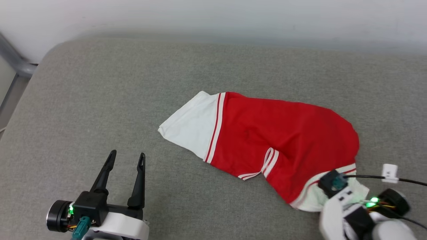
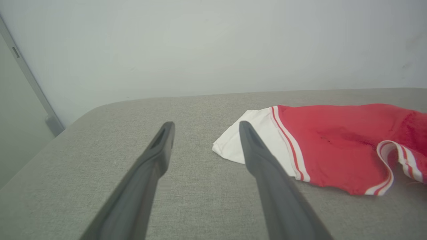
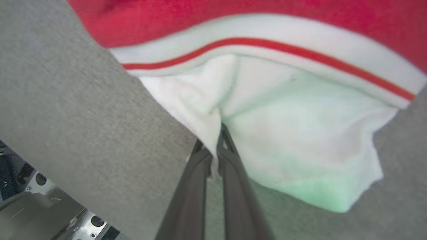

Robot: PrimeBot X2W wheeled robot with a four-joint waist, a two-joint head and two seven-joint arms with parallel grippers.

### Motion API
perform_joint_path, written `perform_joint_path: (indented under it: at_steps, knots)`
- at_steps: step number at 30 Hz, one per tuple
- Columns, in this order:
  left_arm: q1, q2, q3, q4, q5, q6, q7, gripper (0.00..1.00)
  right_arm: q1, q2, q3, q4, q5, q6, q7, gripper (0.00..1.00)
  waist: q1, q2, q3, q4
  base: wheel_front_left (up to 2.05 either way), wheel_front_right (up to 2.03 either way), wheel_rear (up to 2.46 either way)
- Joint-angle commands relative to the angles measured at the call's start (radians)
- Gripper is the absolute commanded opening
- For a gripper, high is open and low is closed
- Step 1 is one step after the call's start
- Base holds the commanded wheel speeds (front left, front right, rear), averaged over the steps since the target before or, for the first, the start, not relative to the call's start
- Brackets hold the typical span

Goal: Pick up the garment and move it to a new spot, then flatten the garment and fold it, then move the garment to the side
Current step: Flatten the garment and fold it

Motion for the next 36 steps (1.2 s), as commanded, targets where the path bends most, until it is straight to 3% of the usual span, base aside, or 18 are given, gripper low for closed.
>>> perform_joint_path:
  at_steps: [1,10,15,16,17,26,36]
  knots:
    - [-0.002,-0.002,0.004,0.001,0.002,-0.003,-0.003,1.0,0.031,-0.054,-0.012,0.018,0.007,-0.002,0.021,0.0,0.0,0.0,-0.014,-0.013,0.0,0.0,0.0]
    - [0.007,-0.017,0.006,0.002,0.008,-0.008,-0.003,1.0,-0.027,-0.334,-0.052,0.03,0.017,-0.002,0.035,0.0,0.0,0.0,-0.039,-0.039,0.0,0.0,0.0]
    - [-0.001,-0.02,0.0,0.006,0.012,-0.011,-0.003,1.0,-0.074,-0.427,-0.05,0.131,-0.014,-0.002,-0.043,0.0,0.0,0.0,-0.032,-0.036,0.0,0.0,0.0]
    - [-0.003,-0.02,-0.001,0.008,0.013,-0.012,-0.003,1.0,-0.083,-0.425,-0.047,0.154,-0.017,-0.002,-0.073,0.25,0.0,0.0,-0.031,-0.035,0.0,0.0,0.0]
    - [-0.003,-0.02,-0.001,0.01,0.014,-0.013,-0.003,1.0,-0.088,-0.414,-0.046,0.181,-0.012,-0.002,-0.1,1.0,0.0,0.0,-0.031,-0.035,0.0,0.0,0.0]
    - [0.017,-0.014,0.011,0.02,0.02,-0.016,-0.003,1.0,-0.146,-0.286,-0.137,0.293,-0.063,-0.002,-0.303,1.0,0.0,0.0,-0.069,-0.064,0.0,0.0,0.0]
    - [0.044,-0.018,0.017,0.004,0.023,-0.015,-0.003,1.0,-0.088,-0.089,-0.345,0.158,-0.194,-0.002,-0.453,1.0,0.0,0.0,-0.12,-0.125,0.0,0.0,0.0]
